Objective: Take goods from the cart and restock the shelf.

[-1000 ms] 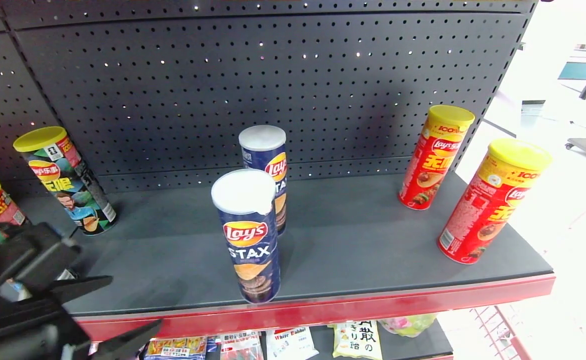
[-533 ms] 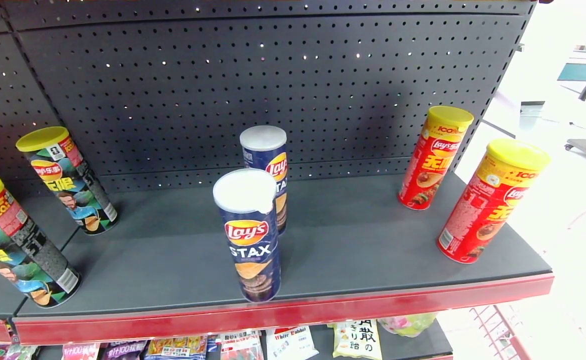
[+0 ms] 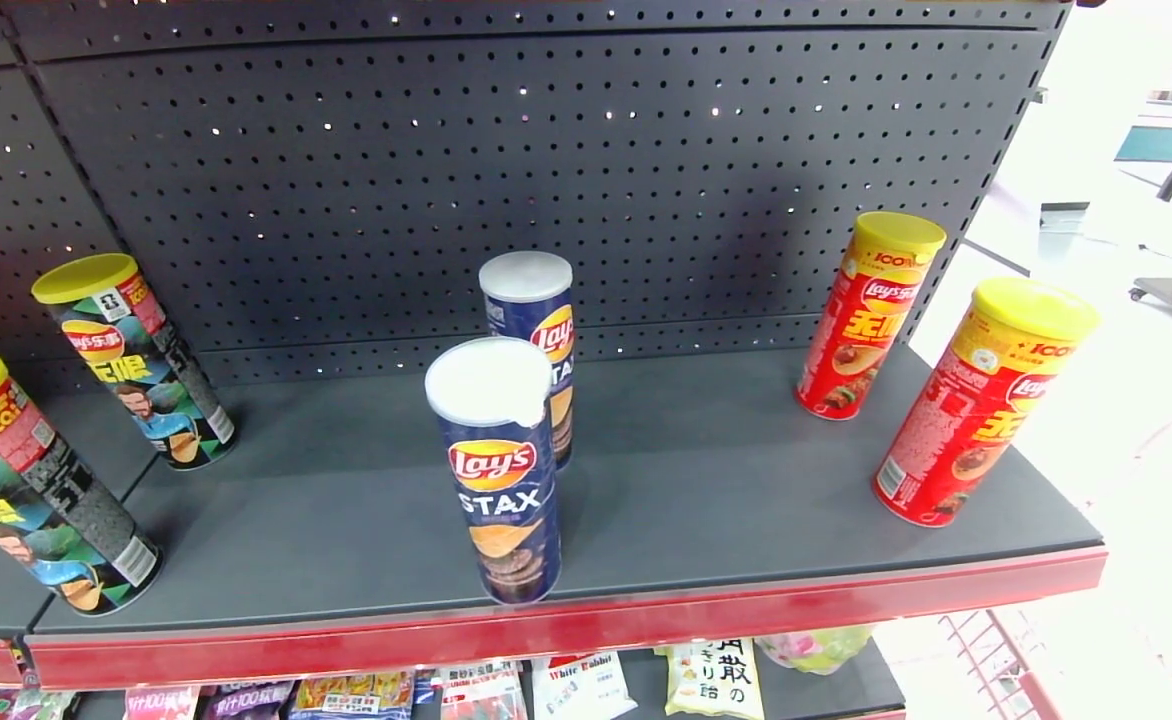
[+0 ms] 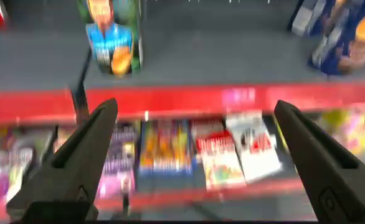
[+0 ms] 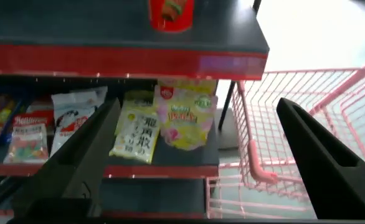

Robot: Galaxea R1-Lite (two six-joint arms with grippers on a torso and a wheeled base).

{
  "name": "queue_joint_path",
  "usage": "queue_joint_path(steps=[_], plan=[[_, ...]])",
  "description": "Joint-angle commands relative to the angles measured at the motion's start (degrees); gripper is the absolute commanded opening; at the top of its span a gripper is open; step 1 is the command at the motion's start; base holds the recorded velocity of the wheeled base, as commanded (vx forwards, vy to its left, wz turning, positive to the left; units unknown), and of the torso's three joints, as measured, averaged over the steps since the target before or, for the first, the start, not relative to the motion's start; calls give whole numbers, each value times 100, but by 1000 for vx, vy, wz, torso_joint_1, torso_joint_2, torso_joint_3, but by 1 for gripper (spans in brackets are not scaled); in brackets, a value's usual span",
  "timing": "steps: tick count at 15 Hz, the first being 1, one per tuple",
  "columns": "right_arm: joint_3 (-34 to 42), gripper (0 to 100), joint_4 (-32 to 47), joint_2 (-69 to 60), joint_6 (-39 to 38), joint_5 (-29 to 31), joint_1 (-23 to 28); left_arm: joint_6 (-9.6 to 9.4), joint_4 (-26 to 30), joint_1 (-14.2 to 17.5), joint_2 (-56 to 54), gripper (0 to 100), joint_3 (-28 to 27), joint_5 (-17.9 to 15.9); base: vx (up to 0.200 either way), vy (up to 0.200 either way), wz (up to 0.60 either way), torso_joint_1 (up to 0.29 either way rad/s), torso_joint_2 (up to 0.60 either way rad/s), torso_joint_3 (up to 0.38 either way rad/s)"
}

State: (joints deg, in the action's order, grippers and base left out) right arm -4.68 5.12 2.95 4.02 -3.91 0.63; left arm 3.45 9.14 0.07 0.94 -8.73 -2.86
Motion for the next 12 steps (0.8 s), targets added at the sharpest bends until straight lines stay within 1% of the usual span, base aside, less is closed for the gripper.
queue_joint_path(steps=[1, 2, 3, 5, 12], plan=[[468, 100, -574, -295, -165, 286, -46, -143, -651, 1, -94, 100, 609, 32, 0, 0, 0, 0, 0, 0], [468, 100, -556, -295, -165, 295, -46, -301, -756, 1, -94, 100, 759, 225, 0, 0, 0, 0, 0, 0], [468, 100, -538, -295, -209, 295, -55, -354, -932, 1, -94, 100, 873, 445, 0, 0, 0, 0, 0, 0], [468, 100, -530, -295, -411, 286, -55, -363, -906, 1, -94, 100, 873, 445, 0, 0, 0, 0, 0, 0], [468, 100, -521, -295, -394, 330, -55, -371, -914, 1, -94, 100, 873, 445, 0, 0, 0, 0, 0, 0]])
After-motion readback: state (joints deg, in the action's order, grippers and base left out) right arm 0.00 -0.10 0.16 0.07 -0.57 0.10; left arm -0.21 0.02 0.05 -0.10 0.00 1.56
